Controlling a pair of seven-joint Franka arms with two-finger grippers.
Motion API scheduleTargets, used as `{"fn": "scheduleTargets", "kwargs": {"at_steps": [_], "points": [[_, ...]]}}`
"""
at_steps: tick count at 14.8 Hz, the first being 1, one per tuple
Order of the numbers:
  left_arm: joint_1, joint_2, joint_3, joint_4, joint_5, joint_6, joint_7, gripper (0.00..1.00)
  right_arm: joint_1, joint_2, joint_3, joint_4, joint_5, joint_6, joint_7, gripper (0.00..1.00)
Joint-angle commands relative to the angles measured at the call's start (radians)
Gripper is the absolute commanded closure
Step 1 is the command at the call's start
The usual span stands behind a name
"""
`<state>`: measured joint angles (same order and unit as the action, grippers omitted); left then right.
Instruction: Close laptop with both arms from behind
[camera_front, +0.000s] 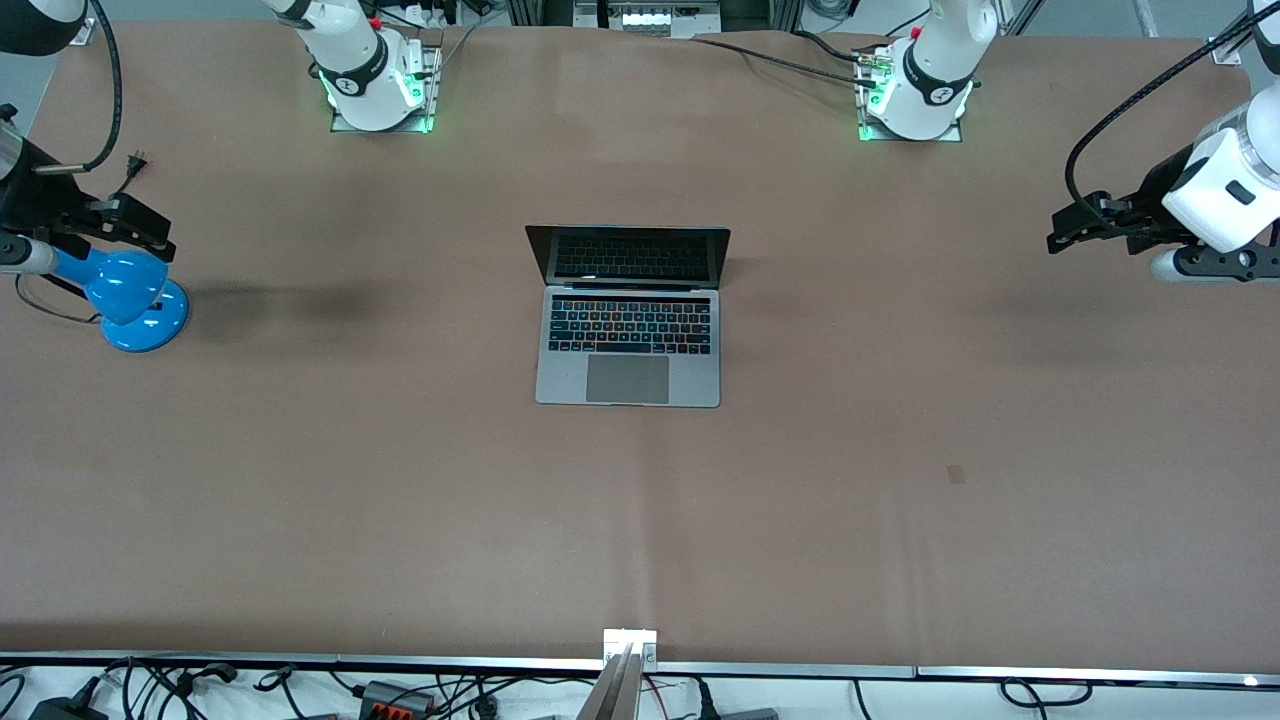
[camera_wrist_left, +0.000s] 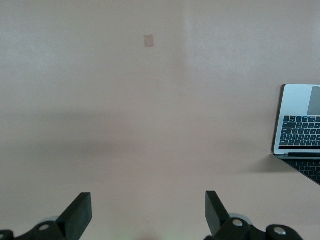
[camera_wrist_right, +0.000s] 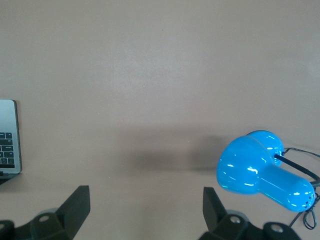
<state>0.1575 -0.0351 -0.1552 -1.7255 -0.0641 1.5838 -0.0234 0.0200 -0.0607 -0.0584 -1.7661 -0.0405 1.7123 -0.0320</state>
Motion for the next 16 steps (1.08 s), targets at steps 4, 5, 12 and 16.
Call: {"fn": "scheduleTargets", "kwargs": {"at_steps": [4, 5, 12, 16], "points": [[0.017, -0.003, -0.010, 0.012, 0.003, -0.022, 0.008, 0.00, -0.003, -0.027, 0.002, -0.023, 0.007, 0.001, 0.001, 0.00], [0.017, -0.003, -0.010, 0.012, 0.001, -0.022, 0.007, 0.00, -0.002, -0.027, 0.002, -0.023, 0.005, 0.001, 0.000, 0.00], [0.014, -0.002, -0.021, 0.017, -0.002, -0.056, -0.006, 0.00, 0.001, -0.019, 0.003, -0.026, 0.008, -0.005, 0.014, 0.69], [0.011, -0.005, -0.023, 0.026, -0.005, -0.058, 0.002, 0.41, 0.003, -0.016, 0.008, -0.024, 0.008, -0.010, 0.012, 0.97]]}}
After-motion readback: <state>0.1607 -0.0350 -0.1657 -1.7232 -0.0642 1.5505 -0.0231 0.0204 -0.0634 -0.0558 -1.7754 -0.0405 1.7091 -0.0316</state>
